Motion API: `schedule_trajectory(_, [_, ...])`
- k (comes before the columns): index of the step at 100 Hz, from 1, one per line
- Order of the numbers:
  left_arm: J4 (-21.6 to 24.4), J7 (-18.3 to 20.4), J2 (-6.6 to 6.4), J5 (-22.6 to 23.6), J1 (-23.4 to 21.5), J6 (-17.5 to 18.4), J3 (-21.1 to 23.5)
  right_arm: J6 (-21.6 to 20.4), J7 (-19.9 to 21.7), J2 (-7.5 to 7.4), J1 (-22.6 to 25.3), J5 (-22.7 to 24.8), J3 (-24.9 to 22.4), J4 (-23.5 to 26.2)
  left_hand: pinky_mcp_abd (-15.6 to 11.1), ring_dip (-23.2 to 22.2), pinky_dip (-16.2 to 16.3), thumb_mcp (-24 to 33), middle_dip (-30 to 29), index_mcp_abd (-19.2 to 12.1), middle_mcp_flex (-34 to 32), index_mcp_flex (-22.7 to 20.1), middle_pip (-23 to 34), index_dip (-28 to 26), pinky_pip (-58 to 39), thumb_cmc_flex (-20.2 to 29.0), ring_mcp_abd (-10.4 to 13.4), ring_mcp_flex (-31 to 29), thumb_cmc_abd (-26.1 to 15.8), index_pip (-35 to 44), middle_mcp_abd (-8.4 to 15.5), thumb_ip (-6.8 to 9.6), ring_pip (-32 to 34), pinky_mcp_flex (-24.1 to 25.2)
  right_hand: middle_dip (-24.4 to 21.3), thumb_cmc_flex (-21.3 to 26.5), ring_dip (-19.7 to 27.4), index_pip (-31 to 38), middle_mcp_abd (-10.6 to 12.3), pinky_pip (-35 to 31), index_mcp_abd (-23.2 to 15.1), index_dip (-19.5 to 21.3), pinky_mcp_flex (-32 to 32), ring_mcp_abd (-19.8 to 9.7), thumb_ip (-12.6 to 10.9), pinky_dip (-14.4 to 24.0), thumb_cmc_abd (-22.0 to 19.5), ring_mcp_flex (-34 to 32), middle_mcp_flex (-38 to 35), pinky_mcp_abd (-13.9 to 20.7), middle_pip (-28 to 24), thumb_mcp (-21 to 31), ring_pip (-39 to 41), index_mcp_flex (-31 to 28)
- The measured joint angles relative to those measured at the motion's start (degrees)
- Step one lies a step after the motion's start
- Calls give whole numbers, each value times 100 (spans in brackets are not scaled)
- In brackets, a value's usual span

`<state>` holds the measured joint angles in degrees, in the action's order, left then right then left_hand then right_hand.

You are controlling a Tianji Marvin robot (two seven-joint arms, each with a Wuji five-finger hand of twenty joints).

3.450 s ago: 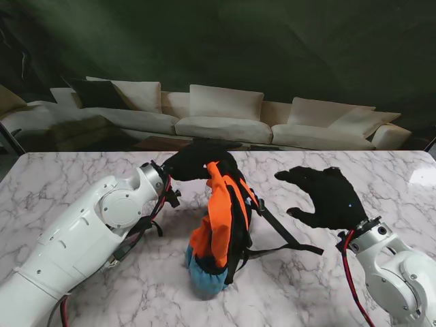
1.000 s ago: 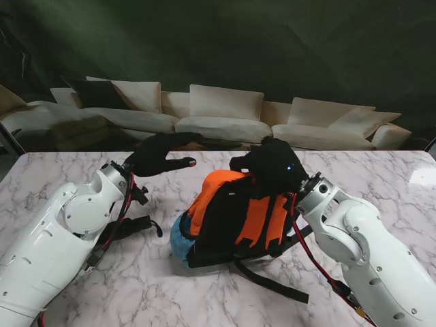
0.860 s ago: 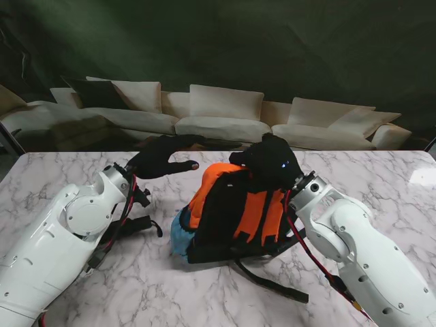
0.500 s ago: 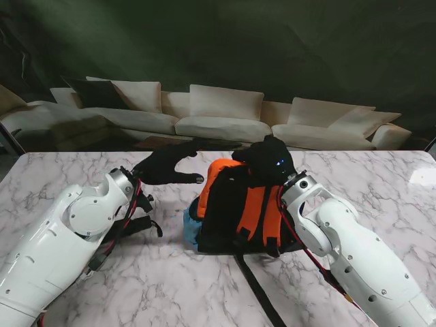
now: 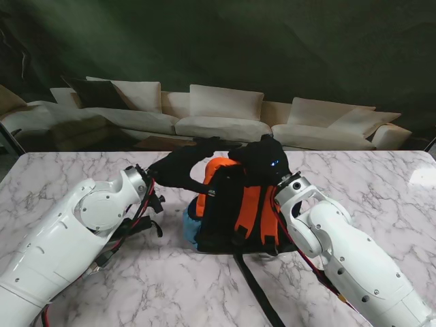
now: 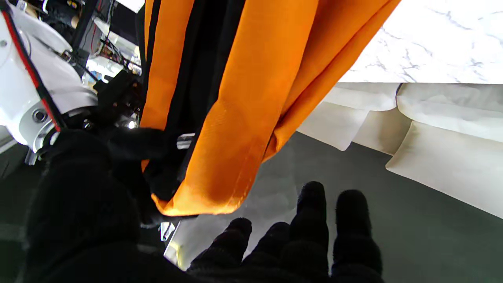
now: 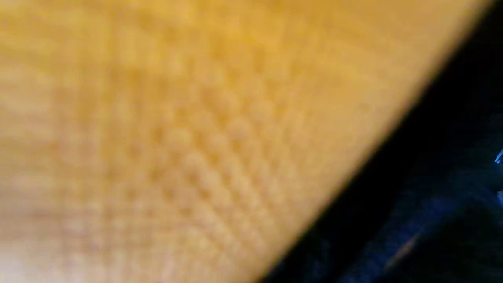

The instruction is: Put the umbrella and water cup into the side pockets of the backpack

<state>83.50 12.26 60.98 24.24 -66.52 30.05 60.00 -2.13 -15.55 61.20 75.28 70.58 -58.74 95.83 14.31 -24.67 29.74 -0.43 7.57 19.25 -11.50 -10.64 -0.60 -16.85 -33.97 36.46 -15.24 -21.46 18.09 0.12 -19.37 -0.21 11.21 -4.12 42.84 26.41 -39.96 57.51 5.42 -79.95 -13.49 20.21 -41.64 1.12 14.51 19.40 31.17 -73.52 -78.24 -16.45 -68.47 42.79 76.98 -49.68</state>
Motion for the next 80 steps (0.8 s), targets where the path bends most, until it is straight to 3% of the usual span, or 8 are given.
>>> schedule_trajectory(19, [-238,102,-2,128,378,-273,-445,-80,-54,7,132,-4,-43,107,-202,1,0,10,69,156,-24,0,0,38,-26,440,52,-35,174,0,-106,0,28,-227,-55,64,139,-77,-40,12,0,-17,71,5,0,0,2,-3,-1,3,124,-30,-298,63])
schedule_trajectory(34, [-534,186,35,-214,620,-397,-778,-172,-91,9,246,-6,-94,200,-329,1,-8,10,325,215,-744,0,177,-80,-513,696,176,-597,240,40,-101,0,232,-522,-59,193,209,-77,-90,49,3,-18,121,21,0,0,4,-4,-1,6,210,-49,-505,64])
schedule_trajectory(40, [-600,157,73,-213,653,-429,-817,-220,-99,8,279,-5,-104,227,-346,-82,-32,190,483,224,-1293,-24,340,-208,-836,892,238,-1038,277,218,66,0,352,-752,-69,236,366,-77,-113,76,8,-19,181,28,0,1,4,-4,-1,6,292,-49,-854,66])
schedule_trajectory(45, [-594,143,95,-225,646,-492,-818,-279,-86,7,308,-19,-123,254,-411,-93,-51,292,687,202,-1697,-400,581,-399,-1083,1082,323,-1283,333,493,267,0,409,-919,-107,275,592,-79,-179,177,11,-76,294,43,0,1,4,-6,33,6,376,-49,-1420,69])
schedule_trajectory(55, [-601,-115,124,-208,637,-520,-900,-438,109,10,402,-317,-205,360,-552,-166,-57,374,1151,-279,-2309,-1129,1275,-1119,-1466,1676,503,-1737,103,1148,708,0,527,-1210,-199,285,898,-161,-321,373,132,-154,517,117,-135,8,-114,-7,294,8,730,-94,-2466,274])
schedule_trajectory(64, [-608,-276,173,-185,606,-549,-915,-454,156,32,528,-625,-287,450,-591,-374,-59,414,1414,-726,-2924,-1572,1814,-2034,-1900,2172,593,-2281,-52,2042,979,-40,873,-1490,-247,58,954,-804,-519,489,420,36,763,223,-338,129,-422,135,840,8,1101,-260,-3388,345])
schedule_trajectory(73, [-606,-325,217,-182,562,-568,-898,-438,142,74,735,-635,-431,591,-622,-631,-60,339,2131,-1169,-3560,-1705,1929,-2631,-2261,2696,650,-2695,-194,3062,1191,-47,1234,-1764,-688,-241,1003,-1616,-689,681,615,680,1310,287,-725,207,-662,1212,2186,7,2098,-321,-4474,699])
schedule_trajectory(80, [-597,-342,231,-174,539,-566,-895,-448,253,90,954,-601,-610,808,-622,-735,-60,338,2421,-1387,-3940,-1842,1913,-2663,-2409,2840,668,-2920,-250,3635,1330,-47,1386,-1974,-1093,-335,1222,-2027,-811,901,665,876,1818,383,-787,232,-710,2231,3198,-3,2715,-557,-5018,1089])
